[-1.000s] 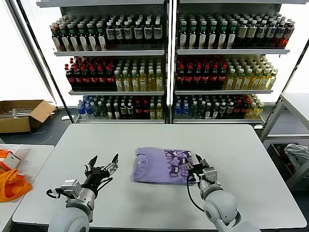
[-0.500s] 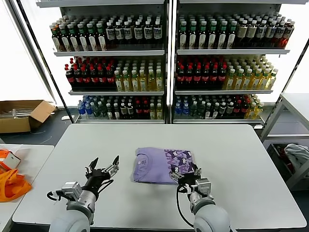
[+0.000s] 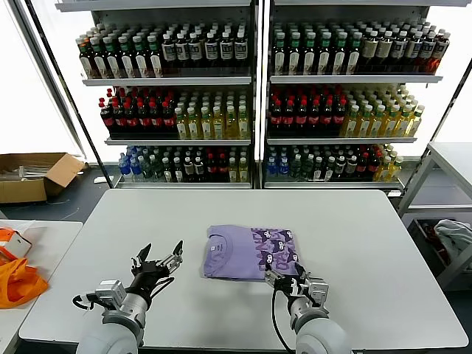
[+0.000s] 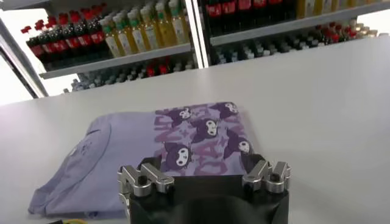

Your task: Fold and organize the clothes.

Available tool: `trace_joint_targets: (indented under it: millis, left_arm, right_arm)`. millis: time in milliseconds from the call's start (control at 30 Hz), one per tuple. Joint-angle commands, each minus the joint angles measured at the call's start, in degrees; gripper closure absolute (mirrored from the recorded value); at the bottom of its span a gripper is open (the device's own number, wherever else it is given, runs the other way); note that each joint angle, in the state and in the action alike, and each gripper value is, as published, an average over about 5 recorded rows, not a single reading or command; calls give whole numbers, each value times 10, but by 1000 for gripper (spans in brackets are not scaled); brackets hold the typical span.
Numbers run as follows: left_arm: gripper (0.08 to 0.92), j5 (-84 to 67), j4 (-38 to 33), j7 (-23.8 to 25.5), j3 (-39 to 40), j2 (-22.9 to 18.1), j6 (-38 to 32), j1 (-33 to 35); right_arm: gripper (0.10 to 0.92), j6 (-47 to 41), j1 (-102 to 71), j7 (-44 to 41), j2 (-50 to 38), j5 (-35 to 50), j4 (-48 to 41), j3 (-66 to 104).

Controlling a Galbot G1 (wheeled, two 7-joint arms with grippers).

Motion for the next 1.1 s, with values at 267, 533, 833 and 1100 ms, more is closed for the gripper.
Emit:
trace_joint_targets:
  millis: [267,533,833,1100]
  left_arm:
    - [177,0,-1,0,-2,0,0,2]
    - [177,-1,-1,1,-2,0,2,2]
    - [177,-2,-4,2,-5,-3,1,2]
    - [177,28,-16,9,-23,-19,-30,6]
  right_arm:
    - [203,-2,-8,26,2,55,-23,-4]
    - [203,-2,-22,26,-12,63,-7,3]
    - [203,-3,35,13,-19,107,66,47]
    - [203,6,48,-110,-53,-203,32,79]
